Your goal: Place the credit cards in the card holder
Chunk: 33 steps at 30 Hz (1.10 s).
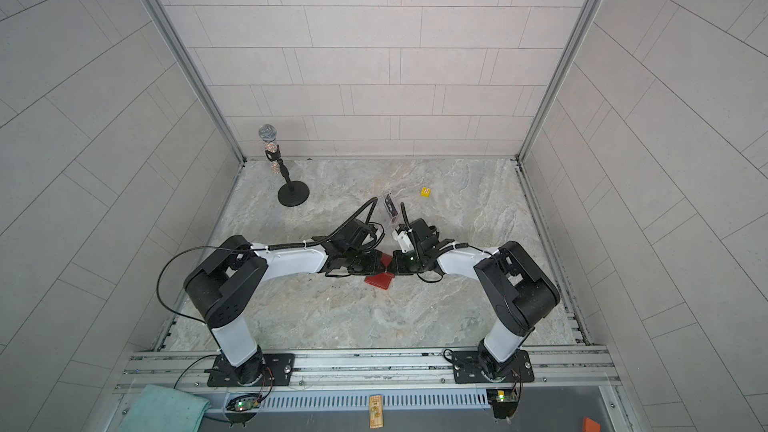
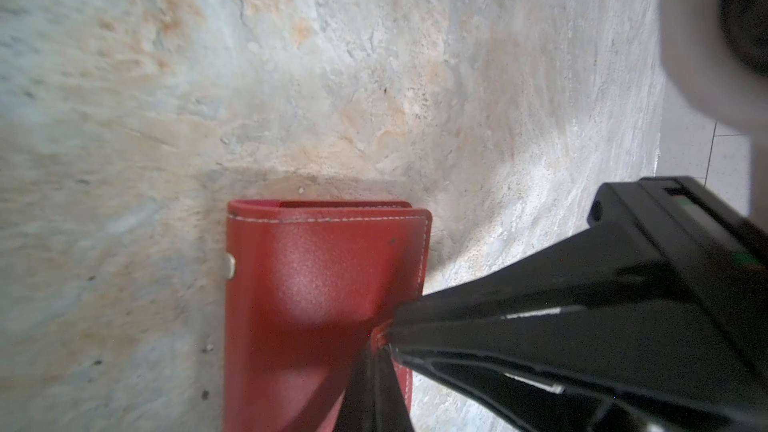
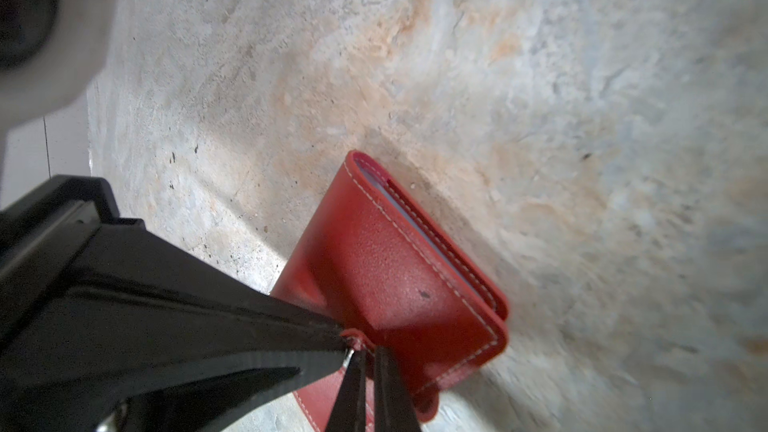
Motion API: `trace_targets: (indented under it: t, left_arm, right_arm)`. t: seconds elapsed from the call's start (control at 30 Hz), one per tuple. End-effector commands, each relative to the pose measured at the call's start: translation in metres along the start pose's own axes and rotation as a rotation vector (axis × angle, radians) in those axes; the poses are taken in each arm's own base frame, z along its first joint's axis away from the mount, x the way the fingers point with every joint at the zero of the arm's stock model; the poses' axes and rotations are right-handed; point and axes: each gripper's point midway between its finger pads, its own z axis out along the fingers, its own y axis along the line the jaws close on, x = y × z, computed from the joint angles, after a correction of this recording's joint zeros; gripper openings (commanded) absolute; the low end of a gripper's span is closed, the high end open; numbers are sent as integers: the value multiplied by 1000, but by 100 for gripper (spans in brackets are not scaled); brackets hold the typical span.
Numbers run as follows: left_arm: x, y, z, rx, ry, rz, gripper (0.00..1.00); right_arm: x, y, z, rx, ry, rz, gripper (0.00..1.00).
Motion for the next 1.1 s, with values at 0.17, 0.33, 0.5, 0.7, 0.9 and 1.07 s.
trace_targets:
  t: [0.17, 0.33, 0.5, 0.7, 0.9, 1.07]
  left_arm:
    - [21, 42, 14, -158, 75, -3, 0]
    - [19, 35, 12, -133, 66, 0, 0]
    - [8, 13, 2, -61, 39, 25, 1]
    - [-8, -16, -17, 16, -13, 73, 10]
    - [-17, -32, -34, 53, -57, 120, 28]
    - [-27, -32, -54, 7, -130, 171, 41]
  right_arm:
    - [19, -20, 13, 116, 73, -14, 9]
    - [20, -23, 10, 135, 68, -16, 9]
    - [11, -13, -1, 121, 30, -37, 12]
    - [-2, -4, -19, 137, -34, -78, 20]
    - [-10, -5, -35, 187, -90, -103, 24]
    - [-19, -26, -56, 349, -152, -126, 24]
